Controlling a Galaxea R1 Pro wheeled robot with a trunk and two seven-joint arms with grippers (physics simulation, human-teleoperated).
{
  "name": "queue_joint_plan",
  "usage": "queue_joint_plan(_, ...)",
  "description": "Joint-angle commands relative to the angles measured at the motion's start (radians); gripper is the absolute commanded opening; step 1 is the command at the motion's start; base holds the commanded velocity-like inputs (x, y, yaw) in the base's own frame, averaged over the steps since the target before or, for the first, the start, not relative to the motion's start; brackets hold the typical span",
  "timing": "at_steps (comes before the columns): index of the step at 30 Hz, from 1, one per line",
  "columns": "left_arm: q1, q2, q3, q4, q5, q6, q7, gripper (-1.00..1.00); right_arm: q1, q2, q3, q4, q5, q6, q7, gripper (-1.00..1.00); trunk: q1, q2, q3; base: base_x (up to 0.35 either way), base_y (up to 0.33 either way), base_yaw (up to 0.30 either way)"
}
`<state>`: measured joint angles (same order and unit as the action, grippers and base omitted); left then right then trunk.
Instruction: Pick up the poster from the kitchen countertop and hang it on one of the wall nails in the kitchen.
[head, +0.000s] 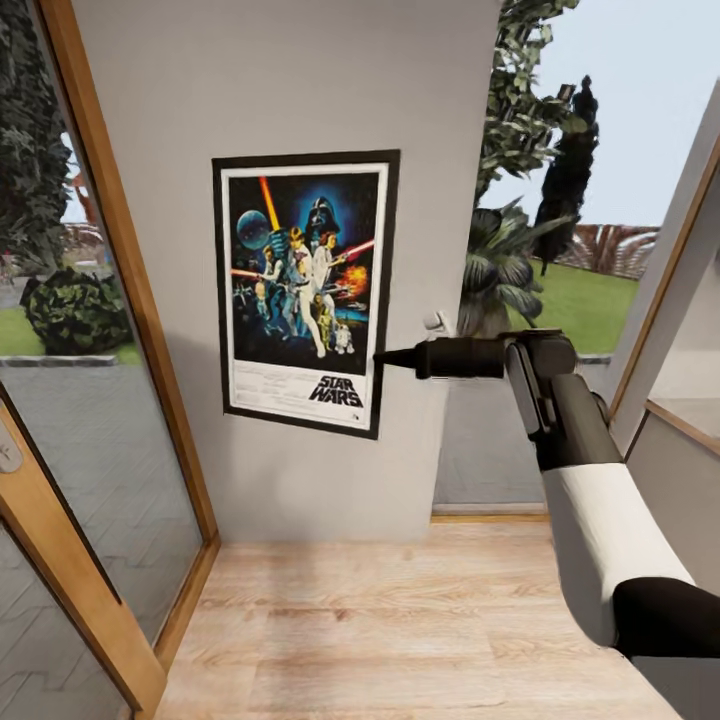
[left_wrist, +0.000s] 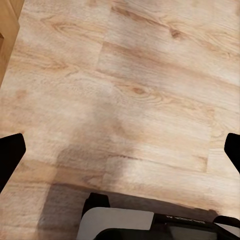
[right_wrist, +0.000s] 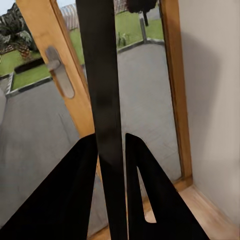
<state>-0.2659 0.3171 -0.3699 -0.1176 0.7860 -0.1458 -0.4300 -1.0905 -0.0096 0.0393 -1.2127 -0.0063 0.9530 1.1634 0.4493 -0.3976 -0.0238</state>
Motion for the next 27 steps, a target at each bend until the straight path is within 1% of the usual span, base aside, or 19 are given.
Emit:
queue_joint_plan(1, -0.001, 0.0, -0.008, 0.001, 0.007, -0.005, -0.003, 1.0, -0.014, 0.004, 0.003, 0.014, -0.002, 0.01, 0.002, -1.0, 0.001, -0.002, -0.002, 0.0, 0.0, 0.0)
queue_joint_plan(2, -0.001, 0.0, -0.009, 0.001, 0.007, -0.005, -0.003, 1.0, -0.029, 0.009, 0.013, 0.029, -0.002, 0.011, 0.001, -1.0, 0.001, -0.002, -0.002, 0.0, 0.0, 0.0)
queue_joint_plan(3, -0.001, 0.0, -0.009, 0.001, 0.007, -0.005, -0.003, 1.0, -0.057, 0.016, 0.037, 0.056, -0.002, 0.012, -0.001, -1.0, 0.001, -0.002, -0.002, 0.0, 0.0, 0.0)
queue_joint_plan(4, -0.001, 0.0, -0.009, 0.001, 0.007, -0.005, -0.002, 1.0, -0.136, 0.027, 0.082, 0.113, -0.002, 0.015, -0.002, -1.0, 0.001, -0.002, -0.002, 0.0, 0.0, 0.0)
queue_joint_plan(5, -0.001, 0.0, -0.009, 0.001, 0.007, -0.005, -0.002, 1.0, -0.179, 0.029, 0.09, 0.139, -0.002, 0.017, -0.001, -1.0, 0.001, -0.002, -0.002, 0.0, 0.0, 0.0)
queue_joint_plan(8, -0.001, 0.0, -0.009, 0.001, 0.007, -0.005, -0.001, 1.0, -0.221, 0.03, 0.097, 0.166, -0.003, 0.017, -0.001, -1.0, 0.001, -0.002, -0.002, 0.0, 0.0, 0.0)
queue_joint_plan(14, -0.001, 0.0, -0.009, 0.001, 0.006, -0.005, -0.001, 1.0, -0.241, 0.03, 0.1, 0.179, -0.003, 0.016, -0.001, -1.0, 0.001, -0.002, -0.002, 0.0, 0.0, 0.0)
queue_joint_plan(27, -0.001, 0.0, -0.008, 0.001, 0.005, -0.004, 0.0, 1.0, -0.243, 0.028, 0.098, 0.178, -0.003, 0.011, -0.002, -1.0, 0.001, -0.002, -0.002, 0.0, 0.0, 0.0)
